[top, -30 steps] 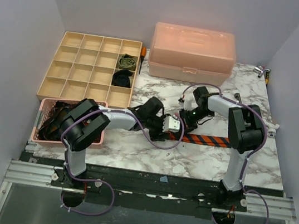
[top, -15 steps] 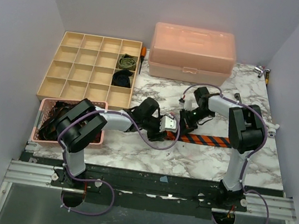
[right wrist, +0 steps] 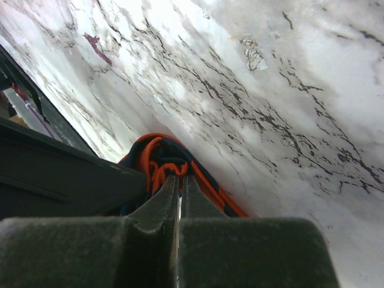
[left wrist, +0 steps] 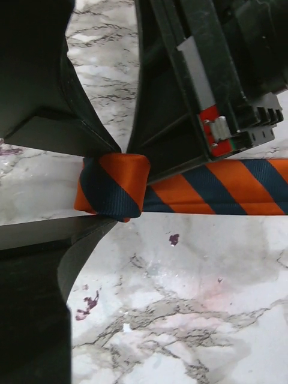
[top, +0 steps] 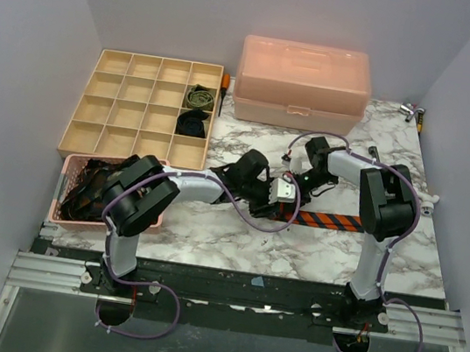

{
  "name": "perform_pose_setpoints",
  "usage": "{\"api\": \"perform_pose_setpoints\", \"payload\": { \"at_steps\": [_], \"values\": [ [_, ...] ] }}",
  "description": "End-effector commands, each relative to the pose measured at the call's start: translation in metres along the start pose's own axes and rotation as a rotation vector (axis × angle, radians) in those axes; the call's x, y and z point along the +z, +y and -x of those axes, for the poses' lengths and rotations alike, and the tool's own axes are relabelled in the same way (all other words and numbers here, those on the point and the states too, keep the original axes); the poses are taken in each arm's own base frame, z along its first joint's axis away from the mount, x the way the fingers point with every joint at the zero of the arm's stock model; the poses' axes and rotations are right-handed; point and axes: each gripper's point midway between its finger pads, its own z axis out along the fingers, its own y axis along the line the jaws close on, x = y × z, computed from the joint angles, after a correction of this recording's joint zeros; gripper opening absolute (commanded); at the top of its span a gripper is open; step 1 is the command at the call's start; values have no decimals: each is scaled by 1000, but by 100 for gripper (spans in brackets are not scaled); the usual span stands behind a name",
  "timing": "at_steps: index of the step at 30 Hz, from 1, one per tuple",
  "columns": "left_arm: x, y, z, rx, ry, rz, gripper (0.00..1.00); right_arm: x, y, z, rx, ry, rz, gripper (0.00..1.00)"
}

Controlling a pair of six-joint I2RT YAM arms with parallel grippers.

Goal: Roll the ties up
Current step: Roll the tie at the center of the board.

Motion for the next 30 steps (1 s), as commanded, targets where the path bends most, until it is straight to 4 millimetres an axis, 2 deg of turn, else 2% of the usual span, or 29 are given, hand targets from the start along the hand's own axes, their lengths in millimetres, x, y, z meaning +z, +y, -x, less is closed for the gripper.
{"api": "perform_pose_setpoints", "payload": {
  "at_steps": [1,5,8,12,15,17,19,20,23,25,30],
  "values": [
    [20,3,-13,-50,58,4,46,16,-38,-9,-15,32,-121,0],
    [26,6,-43,-69,146,32,45,15,-33,-7,-16,24,-102,0],
    [23,3,-61,-59,194,39,44,13,-28,-6,-21,16,-87,0],
    [17,0,-73,-47,241,41,38,7,-15,-3,-29,0,-43,1],
    [13,-5,-79,-51,272,22,35,-5,-3,-1,-40,-15,-9,5],
    [10,-9,-78,-59,271,6,38,-13,3,1,-54,-28,0,5],
    [7,-15,-71,-67,236,-27,56,-13,-2,1,-46,-22,-24,1],
    [5,-16,-67,-67,215,-33,61,-10,-6,-2,-34,-6,-33,0],
    [-2,-16,-58,-61,179,-28,67,-1,-15,-10,-11,20,-44,0],
    [-7,-8,-46,-49,125,2,69,1,-18,-13,-5,21,-45,0],
    [-16,-7,-31,-23,37,10,67,6,-23,-13,1,19,-58,0]
  ]
}}
